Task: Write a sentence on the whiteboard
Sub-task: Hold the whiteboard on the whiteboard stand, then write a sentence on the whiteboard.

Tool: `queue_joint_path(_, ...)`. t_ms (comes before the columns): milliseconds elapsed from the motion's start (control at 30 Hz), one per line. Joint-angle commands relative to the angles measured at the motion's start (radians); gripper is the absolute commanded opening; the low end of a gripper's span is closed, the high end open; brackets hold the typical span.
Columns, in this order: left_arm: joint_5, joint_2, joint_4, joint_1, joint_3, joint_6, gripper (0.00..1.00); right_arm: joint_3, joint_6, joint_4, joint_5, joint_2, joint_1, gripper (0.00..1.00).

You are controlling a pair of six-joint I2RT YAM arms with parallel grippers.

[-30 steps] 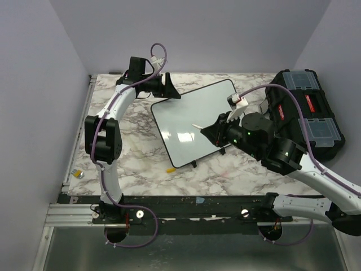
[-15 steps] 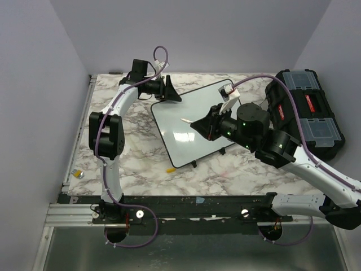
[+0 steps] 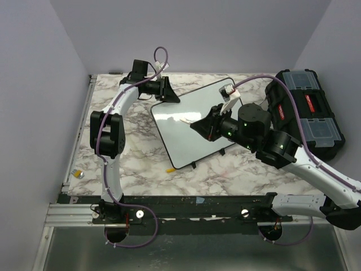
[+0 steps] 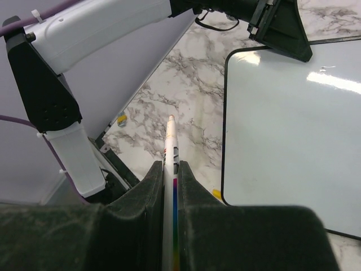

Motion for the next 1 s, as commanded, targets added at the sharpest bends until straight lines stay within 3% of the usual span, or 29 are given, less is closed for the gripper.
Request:
queue_joint_path(0, 0.068, -0.045, 0.056, -0.01, -0.019, 0.018, 0.26, -0.026, 0.004, 0.017, -0.01, -0.033, -0.009, 0.01)
queue_joint_path(100, 0.069, -0.059, 0.056, -0.013, -0.023, 0.027, 0.22, -0.044, 0.004, 0.017, 0.004, -0.049, -0.009, 0.01)
queue_joint_path(333, 0.027, -0.145, 0.096, -0.035, -0.09, 0.031, 0.0, -0.097, 0.001, 0.003, 0.075, -0.054, -0.008, 0.01)
queue_joint_path(967, -0.165, -0.339, 0.195, -0.073, -0.255, 0.04, 0.0, 0.062, 0.001, -0.063, 0.173, 0.248, -0.007, 0.01)
